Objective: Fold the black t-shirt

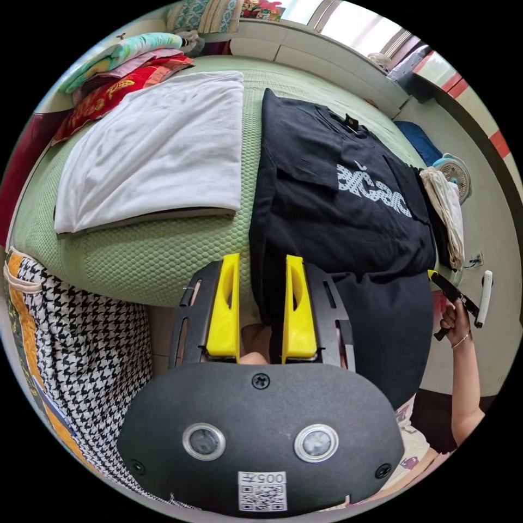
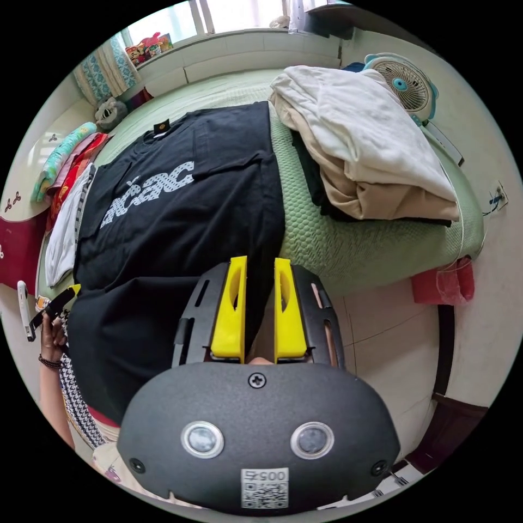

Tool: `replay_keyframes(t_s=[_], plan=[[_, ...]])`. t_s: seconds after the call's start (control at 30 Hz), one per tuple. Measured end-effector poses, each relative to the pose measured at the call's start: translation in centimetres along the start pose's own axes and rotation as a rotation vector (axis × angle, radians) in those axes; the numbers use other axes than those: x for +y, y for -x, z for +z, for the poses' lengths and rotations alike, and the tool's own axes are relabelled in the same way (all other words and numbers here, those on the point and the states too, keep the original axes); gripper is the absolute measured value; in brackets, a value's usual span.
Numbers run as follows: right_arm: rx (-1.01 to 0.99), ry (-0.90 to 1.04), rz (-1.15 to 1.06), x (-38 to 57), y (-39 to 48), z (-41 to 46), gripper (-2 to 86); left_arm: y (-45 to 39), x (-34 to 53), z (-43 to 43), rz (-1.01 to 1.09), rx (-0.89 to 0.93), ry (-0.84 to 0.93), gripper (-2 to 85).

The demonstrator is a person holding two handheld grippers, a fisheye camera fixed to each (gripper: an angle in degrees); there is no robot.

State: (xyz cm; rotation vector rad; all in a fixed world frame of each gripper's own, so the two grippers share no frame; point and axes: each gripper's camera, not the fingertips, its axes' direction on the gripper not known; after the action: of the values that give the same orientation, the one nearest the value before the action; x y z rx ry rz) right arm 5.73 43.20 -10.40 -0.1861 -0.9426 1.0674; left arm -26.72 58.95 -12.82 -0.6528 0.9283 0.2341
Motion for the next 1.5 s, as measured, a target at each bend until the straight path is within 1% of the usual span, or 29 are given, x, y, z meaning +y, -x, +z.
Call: replay_keyframes(t_s=[0.27, 0.37, 0.4, 0.57, 0.67, 0.77, 0.83, 0.9, 0.93, 0.97, 1.13, 1.2, 1.33, 1.4, 1.5], plan=[[-0.09, -0.036, 0.051, 1.5, -1.3, -0.8, 5.3, -0.7, 0.1, 0.0, 0.023, -0.034, -0.014, 13.0], [-0.121, -0.189, 0.049, 3.2, -1.4, -2.6, 6.1, -0.9, 0.1, -0.3, 0.007, -0.037, -0.008, 12.9], [-0.127, -0.197, 0.043, 3.7, -1.2, -2.9, 6.5, -1.0, 0.0, -0.4, 0.009, -0.042, -0.003, 12.9], [-0.017, -0.119, 0.012, 4.1, -0.3, -2.2, 6.8, -2.0, 0.2, -0.7, 0.024, -0.088, 0.009, 12.5], [-0.059, -0.075, 0.034, 4.1, -0.4, -1.6, 6.2, -2.2, 0.3, -1.0, 0.028, -0.091, 0.023, 12.0], [-0.038, -0.033, 0.02, 3.7, 0.0, -1.2, 4.9, -2.3, 0.1, -1.2, 0.04, -0.094, 0.056, 11.2], [-0.021, -0.008, 0.01, 3.4, 0.3, -1.3, 4.0, -2.6, -0.1, -1.5, 0.06, -0.113, 0.083, 9.6], [-0.019, -0.006, -0.022, 3.4, 0.7, -2.0, -0.2, -3.0, -0.1, -1.9, 0.101, -0.102, 0.083, 6.2], [-0.021, -0.013, -0.03, 3.5, 0.8, -2.3, -0.6, -3.2, 0.2, -2.5, 0.109, -0.094, 0.061, 3.3], [-0.017, -0.029, -0.041, 3.7, 0.9, -2.8, -1.1, -3.5, 0.5, -3.0, 0.128, -0.087, 0.046, 2.5], [-0.019, -0.1, -0.059, 4.2, 1.3, -6.1, -1.5, -4.1, 1.3, -6.0, 0.148, -0.071, -0.042, 0.9], [0.014, -0.162, -0.092, 3.6, 1.5, -8.4, -1.5, -3.9, 1.0, -7.6, 0.134, -0.059, -0.078, 0.8], [0.04, -0.232, -0.178, 0.8, 2.4, -11.9, -1.3, -3.7, -1.7, -12.0, 0.127, -0.058, -0.168, 0.8], [0.045, -0.299, -0.205, -1.9, 3.1, -14.1, -1.0, -3.8, -3.6, -13.8, 0.131, -0.071, -0.206, 1.0], [0.094, -0.336, -0.176, -5.9, 4.0, -15.4, -0.6, -4.0, -7.2, -16.2, 0.098, -0.08, -0.261, 1.9]])
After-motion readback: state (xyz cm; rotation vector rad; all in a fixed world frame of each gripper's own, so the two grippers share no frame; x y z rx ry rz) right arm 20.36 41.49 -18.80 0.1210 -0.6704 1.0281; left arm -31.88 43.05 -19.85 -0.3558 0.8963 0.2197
